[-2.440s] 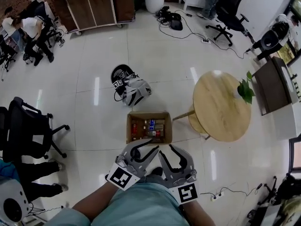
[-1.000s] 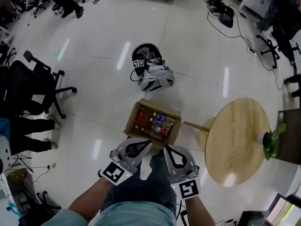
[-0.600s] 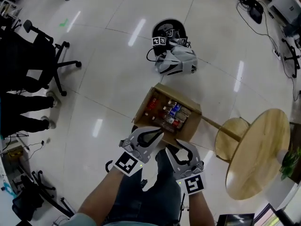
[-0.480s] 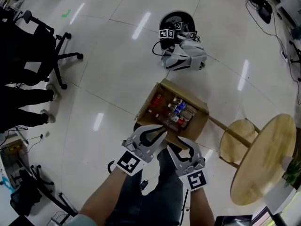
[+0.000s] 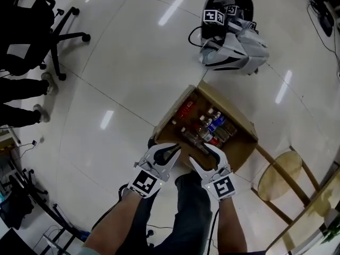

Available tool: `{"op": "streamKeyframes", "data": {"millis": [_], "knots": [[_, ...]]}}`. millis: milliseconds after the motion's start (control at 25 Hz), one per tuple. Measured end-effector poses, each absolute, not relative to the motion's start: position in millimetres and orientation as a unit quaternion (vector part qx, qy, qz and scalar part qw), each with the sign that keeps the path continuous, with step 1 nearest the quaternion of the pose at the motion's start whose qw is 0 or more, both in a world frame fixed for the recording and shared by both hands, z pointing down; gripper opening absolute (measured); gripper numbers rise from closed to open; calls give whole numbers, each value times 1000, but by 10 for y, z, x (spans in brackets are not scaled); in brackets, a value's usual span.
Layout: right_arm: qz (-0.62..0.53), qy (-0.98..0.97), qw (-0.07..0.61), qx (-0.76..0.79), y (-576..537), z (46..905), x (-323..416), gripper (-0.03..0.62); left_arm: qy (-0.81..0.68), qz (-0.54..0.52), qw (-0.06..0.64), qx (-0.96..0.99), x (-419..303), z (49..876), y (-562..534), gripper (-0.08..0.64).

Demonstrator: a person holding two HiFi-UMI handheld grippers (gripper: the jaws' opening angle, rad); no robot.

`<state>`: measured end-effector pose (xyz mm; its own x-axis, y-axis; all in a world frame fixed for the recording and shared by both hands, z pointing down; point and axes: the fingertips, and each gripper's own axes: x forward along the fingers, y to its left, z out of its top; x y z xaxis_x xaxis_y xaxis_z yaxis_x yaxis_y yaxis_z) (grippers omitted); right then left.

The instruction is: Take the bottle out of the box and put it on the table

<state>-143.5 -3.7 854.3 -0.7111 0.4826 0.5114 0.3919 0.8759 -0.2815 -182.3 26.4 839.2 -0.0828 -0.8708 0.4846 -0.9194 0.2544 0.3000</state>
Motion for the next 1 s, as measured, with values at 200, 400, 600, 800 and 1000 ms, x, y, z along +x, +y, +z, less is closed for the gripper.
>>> {"op": "streamKeyframes", "data": {"millis": [200,400,600,800,1000], "knots": [[21,-884,382,-268,189,9818,-1344,218,-746,60,322,579,-1902,9103,298,37],[18,-836,472,-281,192,10984,-1078,247,-756,63,327,563,-1924,9377,251,33],[-6,-786,547,-286,245,11789,-949,267,-765,68,346,539,-2235,9490,222,18],[-68,-710,624,-318,344,12415,-707,318,-757,65,346,551,-2310,9501,187,18],[-157,-648,687,-289,314,12889,-571,329,-756,67,336,558,-2437,9487,246,15]]}}
